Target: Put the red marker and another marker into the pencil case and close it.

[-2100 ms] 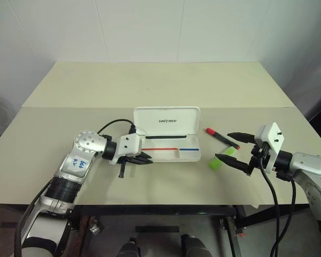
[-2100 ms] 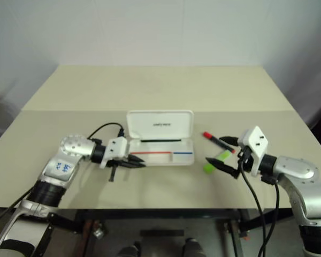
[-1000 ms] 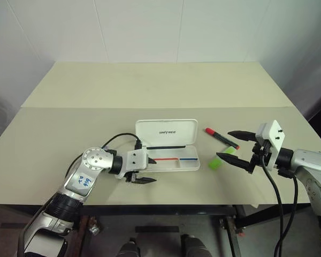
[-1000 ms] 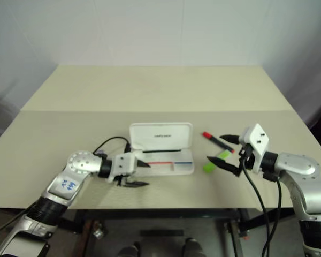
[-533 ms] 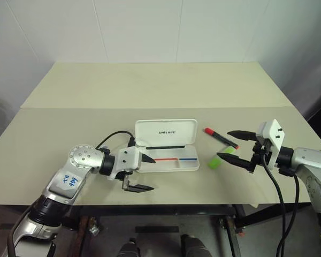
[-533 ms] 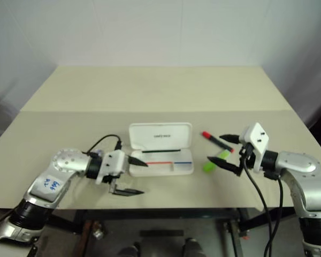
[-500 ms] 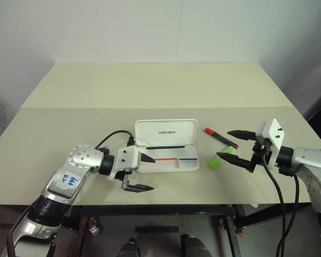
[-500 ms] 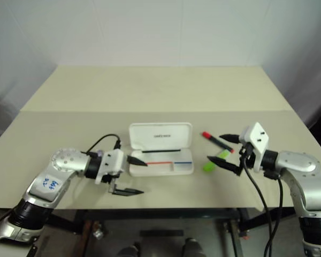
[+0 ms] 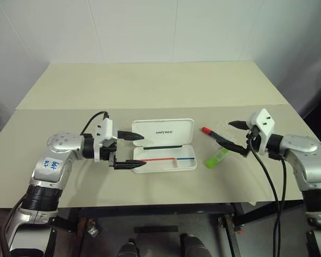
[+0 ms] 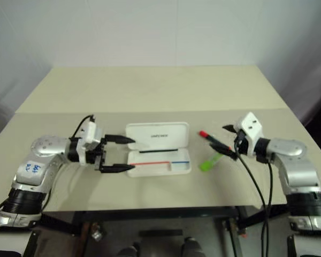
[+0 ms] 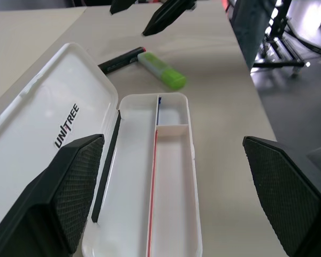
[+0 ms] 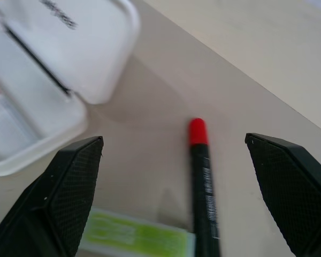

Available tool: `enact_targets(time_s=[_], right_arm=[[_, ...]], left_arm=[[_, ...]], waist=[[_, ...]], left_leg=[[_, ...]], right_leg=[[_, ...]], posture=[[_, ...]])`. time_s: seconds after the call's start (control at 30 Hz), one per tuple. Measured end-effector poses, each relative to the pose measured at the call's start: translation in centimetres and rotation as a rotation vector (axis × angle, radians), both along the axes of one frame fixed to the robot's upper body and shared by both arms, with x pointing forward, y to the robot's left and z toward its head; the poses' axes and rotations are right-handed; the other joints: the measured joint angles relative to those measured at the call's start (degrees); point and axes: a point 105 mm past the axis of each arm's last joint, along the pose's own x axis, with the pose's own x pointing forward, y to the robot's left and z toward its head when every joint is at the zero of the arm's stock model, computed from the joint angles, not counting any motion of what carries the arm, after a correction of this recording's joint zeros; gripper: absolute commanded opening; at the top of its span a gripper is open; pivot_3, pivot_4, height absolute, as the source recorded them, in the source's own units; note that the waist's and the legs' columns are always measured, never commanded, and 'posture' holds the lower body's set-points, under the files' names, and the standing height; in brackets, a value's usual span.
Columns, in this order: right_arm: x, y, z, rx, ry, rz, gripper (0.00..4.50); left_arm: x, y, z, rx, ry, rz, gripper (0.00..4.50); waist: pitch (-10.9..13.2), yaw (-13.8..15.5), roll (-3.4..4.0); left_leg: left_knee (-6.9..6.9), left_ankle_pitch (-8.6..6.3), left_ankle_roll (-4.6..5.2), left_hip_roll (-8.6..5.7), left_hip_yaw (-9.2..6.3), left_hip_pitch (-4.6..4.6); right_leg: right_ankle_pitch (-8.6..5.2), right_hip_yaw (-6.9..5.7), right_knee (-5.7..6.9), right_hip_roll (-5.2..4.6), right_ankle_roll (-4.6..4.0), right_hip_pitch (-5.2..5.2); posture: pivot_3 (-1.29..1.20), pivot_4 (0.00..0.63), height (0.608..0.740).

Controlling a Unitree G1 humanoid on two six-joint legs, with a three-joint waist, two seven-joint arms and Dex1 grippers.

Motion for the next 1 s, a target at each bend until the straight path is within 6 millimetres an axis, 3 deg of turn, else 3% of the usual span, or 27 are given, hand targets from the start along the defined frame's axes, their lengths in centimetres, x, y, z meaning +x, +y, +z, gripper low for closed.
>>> enact_targets(time_s=[0.23, 0.4, 0.67, 0.93, 1.0], right_arm=[[3.0, 0.2, -1.2, 0.048, 0.067, -0.045, 4.50], [4.2, 0.4, -2.7, 0.075, 0.135, -0.066, 4.50], [5.4, 0.4, -4.9, 0.084, 0.217, -0.132, 4.50], [6.1, 0.7, -5.1, 0.092, 0.204, -0.166, 4.50], [6.2, 0.7, -5.2, 0.091, 0.204, -0.168, 3.89]], left_arm=[[-0.1, 2.2, 0.4, -0.038, 0.016, -0.049, 4.45], [0.2, 3.8, 0.5, -0.025, 0.017, -0.022, 4.45], [0.3, 4.1, 0.5, -0.018, -0.006, -0.012, 4.45], [0.4, 4.1, 0.5, -0.020, -0.010, -0.008, 4.45], [0.4, 4.2, 0.5, -0.020, -0.011, -0.007, 4.50]], waist=[[0.00, -0.12, 0.00], [0.01, -0.29, 0.02], [0.01, -0.64, 0.02], [0.01, -1.67, 0.02], [0.01, -1.67, 0.02]], left_leg=[[-0.09, 0.00, 0.00, 0.00, 0.00, 0.00], [-0.18, 0.00, 0.00, 0.00, 0.00, 0.02], [-0.26, 0.00, 0.00, 0.00, -0.01, 0.02], [-0.24, 0.01, -0.02, 0.00, -0.02, 0.10], [-0.22, 0.02, -0.04, 0.00, -0.01, 0.12]], right_leg=[[0.41, -0.01, 0.01, 0.00, 0.78, -0.03], [0.44, 0.00, 0.00, 0.00, 0.82, -0.04], [0.44, 0.00, 0.01, 0.00, 0.84, -0.05], [0.46, 0.00, 0.10, 0.00, 0.87, -0.02], [0.47, 0.00, 0.12, 0.00, 0.88, 0.00]], posture=[[0.00, 0.150, 0.740], [0.00, 0.150, 0.740], [0.00, 0.150, 0.740], [0.00, 0.150, 0.740], [0.00, 0.150, 0.740]])
